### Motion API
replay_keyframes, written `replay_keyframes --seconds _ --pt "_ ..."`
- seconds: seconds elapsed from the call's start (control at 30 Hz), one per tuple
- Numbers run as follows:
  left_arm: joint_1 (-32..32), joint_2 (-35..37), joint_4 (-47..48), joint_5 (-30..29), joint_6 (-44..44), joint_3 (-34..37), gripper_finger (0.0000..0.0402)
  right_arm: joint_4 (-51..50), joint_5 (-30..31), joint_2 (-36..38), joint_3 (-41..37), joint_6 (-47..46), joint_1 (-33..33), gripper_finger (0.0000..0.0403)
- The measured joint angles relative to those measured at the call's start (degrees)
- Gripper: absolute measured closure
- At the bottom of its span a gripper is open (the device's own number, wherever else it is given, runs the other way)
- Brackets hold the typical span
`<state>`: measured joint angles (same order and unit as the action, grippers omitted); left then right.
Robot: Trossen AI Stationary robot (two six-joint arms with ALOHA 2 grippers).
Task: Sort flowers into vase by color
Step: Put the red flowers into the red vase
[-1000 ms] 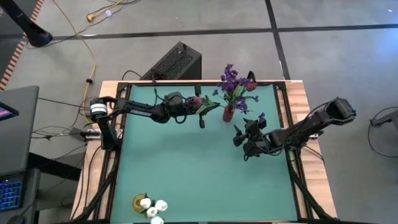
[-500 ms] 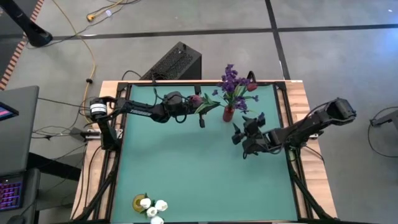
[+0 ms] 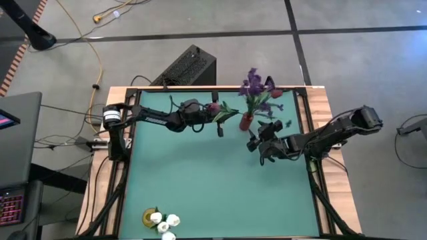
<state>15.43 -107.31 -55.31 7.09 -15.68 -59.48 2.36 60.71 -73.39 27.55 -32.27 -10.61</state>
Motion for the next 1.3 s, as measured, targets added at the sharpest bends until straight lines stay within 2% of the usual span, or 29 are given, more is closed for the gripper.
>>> replay_keyframes --seconds 0.27,0.4,0.7,1.0,1.1,1.3 --pt "0.1 0.3 1.9 -2.0 -0.6 0.0 0.0401 0.3 -0.8 0.0 0.0 2.2 1.2 0.0097" --pt "0.1 2.8 5.7 -2.8 -1.4 0.0 0.0401 0.3 -1.4 0.0 0.0 4.9 2.8 0.0097" --pt "0.1 6.7 11.6 -2.8 -1.8 0.0 0.0401 8.5 -10.0 0.0 0.0 12.6 8.1 0.0097" --pt "0.1 6.6 13.4 -3.1 -1.6 -0.1 0.0401 10.1 -12.4 0.0 0.0 13.5 10.6 0.0097" --pt "0.1 6.6 16.8 -3.1 -0.3 -1.2 0.0401 10.2 -14.5 0.0 0.0 13.5 11.8 0.0097" --pt "0.1 6.6 22.1 -3.3 0.4 -3.7 0.0401 12.2 -15.0 0.0 0.0 15.7 13.4 0.0097"
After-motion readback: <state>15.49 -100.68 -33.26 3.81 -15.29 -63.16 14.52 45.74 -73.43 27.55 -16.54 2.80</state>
